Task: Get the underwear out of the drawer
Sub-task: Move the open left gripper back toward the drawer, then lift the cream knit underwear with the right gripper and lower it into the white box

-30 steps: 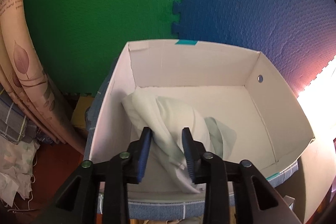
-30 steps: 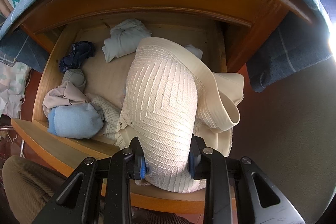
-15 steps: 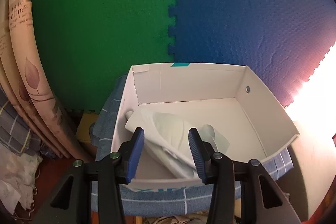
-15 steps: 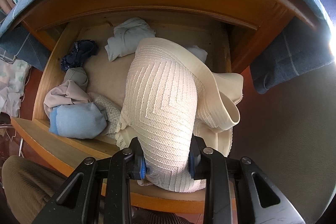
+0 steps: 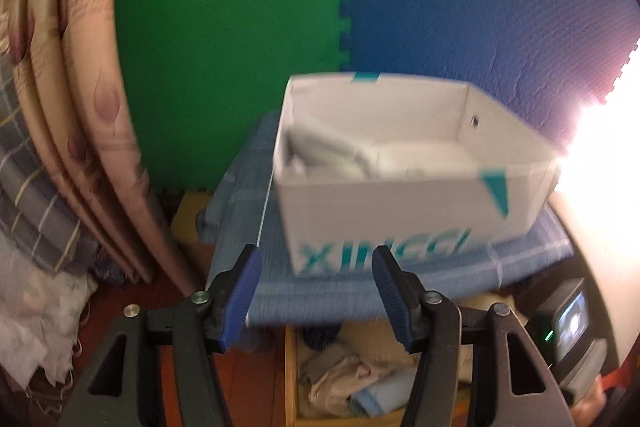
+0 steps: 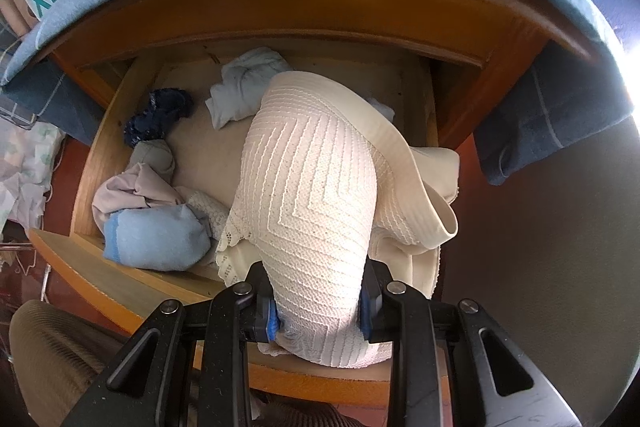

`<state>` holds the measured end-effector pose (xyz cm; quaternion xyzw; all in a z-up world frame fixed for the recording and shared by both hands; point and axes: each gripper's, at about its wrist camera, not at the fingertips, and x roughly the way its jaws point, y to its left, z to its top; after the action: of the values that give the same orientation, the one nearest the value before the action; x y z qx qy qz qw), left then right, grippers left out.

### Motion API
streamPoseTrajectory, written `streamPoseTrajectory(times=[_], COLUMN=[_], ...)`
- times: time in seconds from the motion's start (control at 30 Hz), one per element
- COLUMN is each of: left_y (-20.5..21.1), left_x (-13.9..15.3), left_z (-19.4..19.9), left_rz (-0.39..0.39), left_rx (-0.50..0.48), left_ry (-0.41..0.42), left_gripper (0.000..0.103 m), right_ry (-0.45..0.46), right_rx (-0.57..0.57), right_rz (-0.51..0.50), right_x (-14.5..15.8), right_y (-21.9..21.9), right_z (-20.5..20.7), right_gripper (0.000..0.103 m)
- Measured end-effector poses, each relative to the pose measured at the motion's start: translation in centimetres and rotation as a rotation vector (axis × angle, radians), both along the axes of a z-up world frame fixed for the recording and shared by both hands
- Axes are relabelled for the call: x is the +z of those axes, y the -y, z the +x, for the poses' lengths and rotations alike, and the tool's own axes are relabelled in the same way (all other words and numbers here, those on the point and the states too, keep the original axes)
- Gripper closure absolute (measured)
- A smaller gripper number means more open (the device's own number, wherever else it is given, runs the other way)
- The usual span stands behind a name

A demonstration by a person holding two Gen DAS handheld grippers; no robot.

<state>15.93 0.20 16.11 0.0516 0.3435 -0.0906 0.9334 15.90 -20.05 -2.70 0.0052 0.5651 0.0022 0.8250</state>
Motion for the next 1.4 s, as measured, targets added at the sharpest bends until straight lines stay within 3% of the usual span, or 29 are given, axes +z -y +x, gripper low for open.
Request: streamPoseTrajectory(times=[0.13, 0.33, 0.47, 0.67, 0.87, 1.1, 1.4], left_y=[-0.9, 0.4, 0.8, -0.1, 0.0, -0.3, -1.7], left_x=[-4.8, -10.5, -12.2, -13.8, -14.3, -15.2, -15.2], left_z=[-1.3, -3.3, -3.8, -3.7, -3.7, -3.1, -3.1], left_rz=[0.001, 0.122, 0.087, 0.023, 0.027, 0.009, -0.067], left_rx=[0.046, 0.040, 0.044, 0.098, 0.100, 0.111, 0.143], left_ry=[-0.084, -0.124, -0.166, -0.221, -0.237, -0.283, -0.296], left_gripper=[0.041, 0.041, 0.041, 0.041, 0.041, 0.041, 0.041], right_ry=[0.059, 0.096, 0.093, 0.062, 0.080, 0.156, 0.293], right_rx=[0.020, 0.019, 0.005, -0.004, 0.038, 0.077, 0.104], right_rz=[0.021, 0.048, 0.089, 0.136, 0.136, 0.133, 0.129], right_x=[1.2, 2.7, 4.3, 7.2, 10.4, 15.8, 24.9], right_y=[0.1, 0.8, 1.5, 1.9, 1.6, 1.1, 0.1], right_z=[-0.7, -0.8, -0.6, -1.2, -3.3, -4.8, -2.6], right_gripper=[0.077, 0.077, 0.077, 0.077, 0.077, 0.077, 0.077])
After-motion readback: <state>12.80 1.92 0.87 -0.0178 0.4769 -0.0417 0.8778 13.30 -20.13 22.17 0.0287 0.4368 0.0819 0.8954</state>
